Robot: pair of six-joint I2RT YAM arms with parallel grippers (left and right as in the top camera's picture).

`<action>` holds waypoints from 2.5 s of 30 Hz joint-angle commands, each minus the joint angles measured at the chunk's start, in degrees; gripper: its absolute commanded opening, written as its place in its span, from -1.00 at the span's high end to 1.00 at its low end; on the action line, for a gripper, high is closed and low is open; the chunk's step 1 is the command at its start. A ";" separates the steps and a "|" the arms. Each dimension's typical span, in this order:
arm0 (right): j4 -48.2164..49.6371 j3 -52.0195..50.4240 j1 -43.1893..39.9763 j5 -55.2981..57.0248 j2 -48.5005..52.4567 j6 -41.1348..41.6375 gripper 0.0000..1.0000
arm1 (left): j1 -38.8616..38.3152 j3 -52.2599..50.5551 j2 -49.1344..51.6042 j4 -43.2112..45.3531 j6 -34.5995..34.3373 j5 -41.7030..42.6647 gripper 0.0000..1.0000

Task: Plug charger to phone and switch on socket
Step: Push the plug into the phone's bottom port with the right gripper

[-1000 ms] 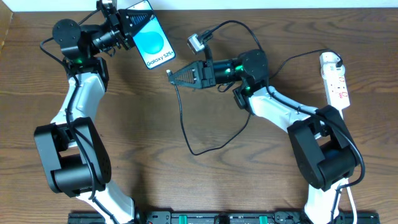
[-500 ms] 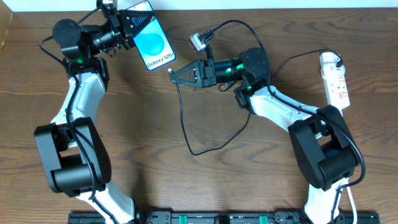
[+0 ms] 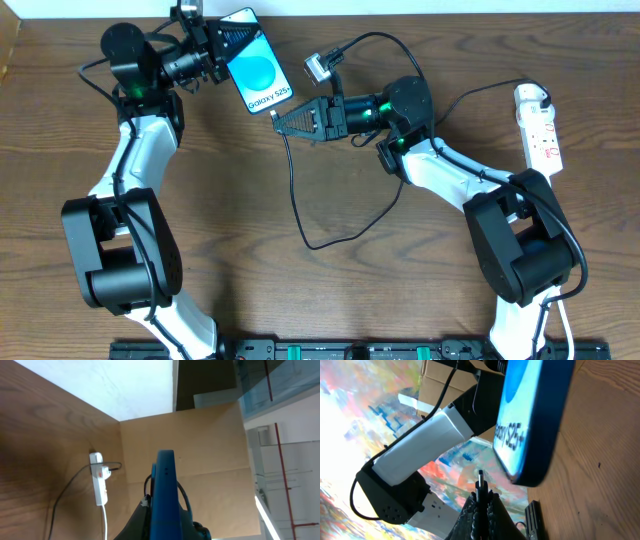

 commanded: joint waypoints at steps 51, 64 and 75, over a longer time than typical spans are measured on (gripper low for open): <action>-6.78 0.07 0.07 0.83 0.22 -5.88 0.98 | 0.15 1.07 -0.11 0.39 2.93 3.17 0.85; -7.21 0.07 0.17 1.86 0.22 -5.70 0.98 | 0.11 1.07 -0.11 0.39 2.97 3.21 0.86; -8.09 0.07 0.50 2.93 0.22 -5.20 0.97 | 0.11 1.07 -0.11 0.39 2.97 4.17 0.86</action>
